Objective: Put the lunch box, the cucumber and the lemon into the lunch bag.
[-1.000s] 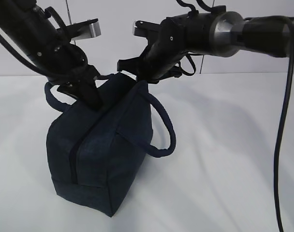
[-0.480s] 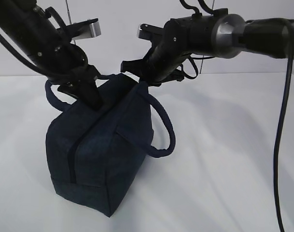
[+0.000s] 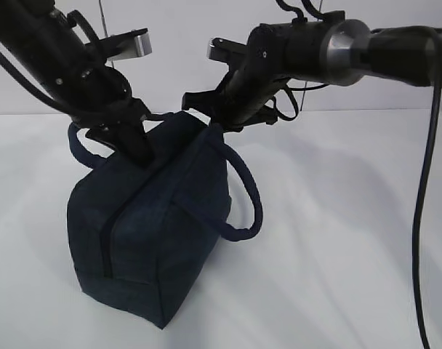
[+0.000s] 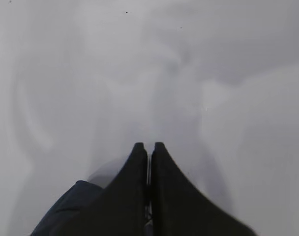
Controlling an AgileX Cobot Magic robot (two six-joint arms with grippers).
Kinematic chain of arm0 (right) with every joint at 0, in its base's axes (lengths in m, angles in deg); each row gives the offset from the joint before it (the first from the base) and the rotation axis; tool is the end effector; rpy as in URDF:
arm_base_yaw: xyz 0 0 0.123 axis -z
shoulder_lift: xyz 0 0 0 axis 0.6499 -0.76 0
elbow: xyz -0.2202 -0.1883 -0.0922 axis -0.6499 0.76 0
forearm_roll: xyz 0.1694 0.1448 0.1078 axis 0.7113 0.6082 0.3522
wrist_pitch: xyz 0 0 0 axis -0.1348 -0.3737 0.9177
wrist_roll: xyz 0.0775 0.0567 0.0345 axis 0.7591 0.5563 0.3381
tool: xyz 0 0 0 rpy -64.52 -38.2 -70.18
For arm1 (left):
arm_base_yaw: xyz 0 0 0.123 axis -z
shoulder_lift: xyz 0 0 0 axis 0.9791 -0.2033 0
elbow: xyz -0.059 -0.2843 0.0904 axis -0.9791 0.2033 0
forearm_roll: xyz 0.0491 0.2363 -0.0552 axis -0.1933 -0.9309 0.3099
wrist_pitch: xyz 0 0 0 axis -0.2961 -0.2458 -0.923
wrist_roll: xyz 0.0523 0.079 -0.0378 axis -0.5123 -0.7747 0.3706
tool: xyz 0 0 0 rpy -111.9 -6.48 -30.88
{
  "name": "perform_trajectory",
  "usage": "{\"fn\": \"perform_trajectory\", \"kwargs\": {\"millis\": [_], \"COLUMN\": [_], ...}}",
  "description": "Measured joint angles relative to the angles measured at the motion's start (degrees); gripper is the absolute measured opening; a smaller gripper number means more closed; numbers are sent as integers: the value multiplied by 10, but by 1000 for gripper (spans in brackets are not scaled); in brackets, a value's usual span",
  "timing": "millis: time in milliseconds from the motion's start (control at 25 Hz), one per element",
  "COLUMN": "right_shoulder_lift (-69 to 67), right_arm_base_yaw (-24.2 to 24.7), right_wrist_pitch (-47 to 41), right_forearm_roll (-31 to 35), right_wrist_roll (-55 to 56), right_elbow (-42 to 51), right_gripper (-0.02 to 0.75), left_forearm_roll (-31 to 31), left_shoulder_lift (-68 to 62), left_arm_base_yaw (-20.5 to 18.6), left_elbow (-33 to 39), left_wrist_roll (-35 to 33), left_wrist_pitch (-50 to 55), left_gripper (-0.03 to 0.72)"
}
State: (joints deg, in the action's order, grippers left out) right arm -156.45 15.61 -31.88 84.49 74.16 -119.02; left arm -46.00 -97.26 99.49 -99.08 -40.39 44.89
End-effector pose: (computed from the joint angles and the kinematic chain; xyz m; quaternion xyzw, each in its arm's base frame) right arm 0.4808 0.2301 0.1924 -0.0090 0.9470 0.1605 0.2782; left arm 0.3440 -0.1837 0.2632 0.3114 0.9160 -0.2399 0.0806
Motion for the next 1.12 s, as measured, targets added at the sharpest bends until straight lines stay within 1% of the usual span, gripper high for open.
{"fn": "perform_trajectory", "kwargs": {"millis": [120,440,640,1120], "right_shoulder_lift": [-2,-5,-12,-38], "right_arm_base_yaw": [2,4,5,8], "right_wrist_pitch": [-23,-81,-88,-85], "right_forearm_roll": [30,82,91,108], "right_wrist_roll": [-28,-90,-108,-110], "right_elbow": [-15,-50,-55,-59], "right_gripper": [-13,-13,-13,-13], "left_forearm_roll": [0,-3,-5,-10], "left_shoulder_lift": [0,2,2,2], "left_arm_base_yaw": [0,0,0,0], "left_elbow": [0,0,0,0], "left_wrist_roll": [0,-1,-2,-6], "left_wrist_pitch": [2,3,2,1], "left_gripper": [-3,-3,-3,-3]}}
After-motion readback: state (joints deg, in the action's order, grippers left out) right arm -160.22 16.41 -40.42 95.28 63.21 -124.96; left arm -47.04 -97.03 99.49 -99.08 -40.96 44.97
